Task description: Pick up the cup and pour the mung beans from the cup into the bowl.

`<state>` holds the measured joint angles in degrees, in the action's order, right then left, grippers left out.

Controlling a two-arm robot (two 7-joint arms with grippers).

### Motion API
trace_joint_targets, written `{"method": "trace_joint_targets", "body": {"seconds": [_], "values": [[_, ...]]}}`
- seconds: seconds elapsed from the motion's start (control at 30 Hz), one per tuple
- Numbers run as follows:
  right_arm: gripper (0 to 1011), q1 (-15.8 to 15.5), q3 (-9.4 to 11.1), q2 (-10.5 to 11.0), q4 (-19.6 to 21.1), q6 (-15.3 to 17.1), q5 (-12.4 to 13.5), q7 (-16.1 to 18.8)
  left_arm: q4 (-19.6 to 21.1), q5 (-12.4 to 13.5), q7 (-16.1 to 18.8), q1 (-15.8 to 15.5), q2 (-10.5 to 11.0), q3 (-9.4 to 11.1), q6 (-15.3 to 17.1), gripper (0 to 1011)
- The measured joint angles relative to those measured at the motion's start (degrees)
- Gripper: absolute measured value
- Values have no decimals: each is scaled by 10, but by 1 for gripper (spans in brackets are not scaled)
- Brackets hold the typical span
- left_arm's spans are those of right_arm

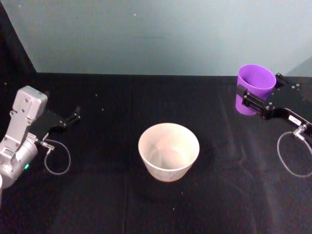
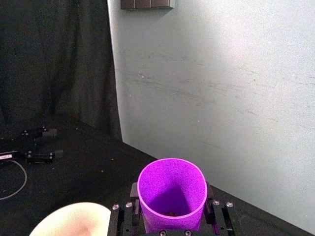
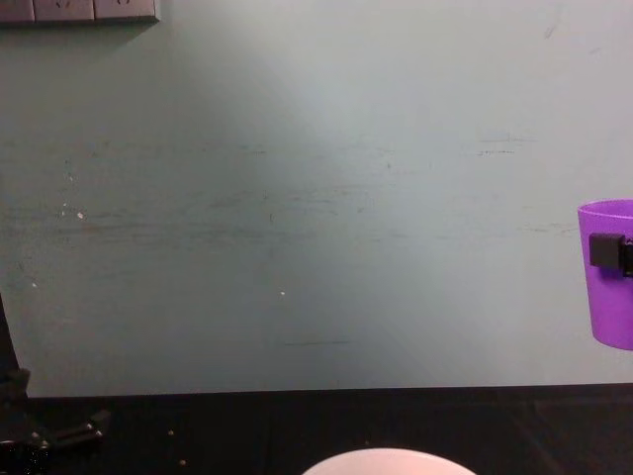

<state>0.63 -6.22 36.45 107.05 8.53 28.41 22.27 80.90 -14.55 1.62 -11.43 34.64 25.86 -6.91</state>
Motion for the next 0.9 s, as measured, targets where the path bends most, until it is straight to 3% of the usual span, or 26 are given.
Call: {"method": "trace_joint_targets", "body": {"seconds": [0.9], "values": [[724, 0, 0, 0, 0, 0, 0, 0, 0, 0, 0, 0, 0, 0, 0, 1011]]}}
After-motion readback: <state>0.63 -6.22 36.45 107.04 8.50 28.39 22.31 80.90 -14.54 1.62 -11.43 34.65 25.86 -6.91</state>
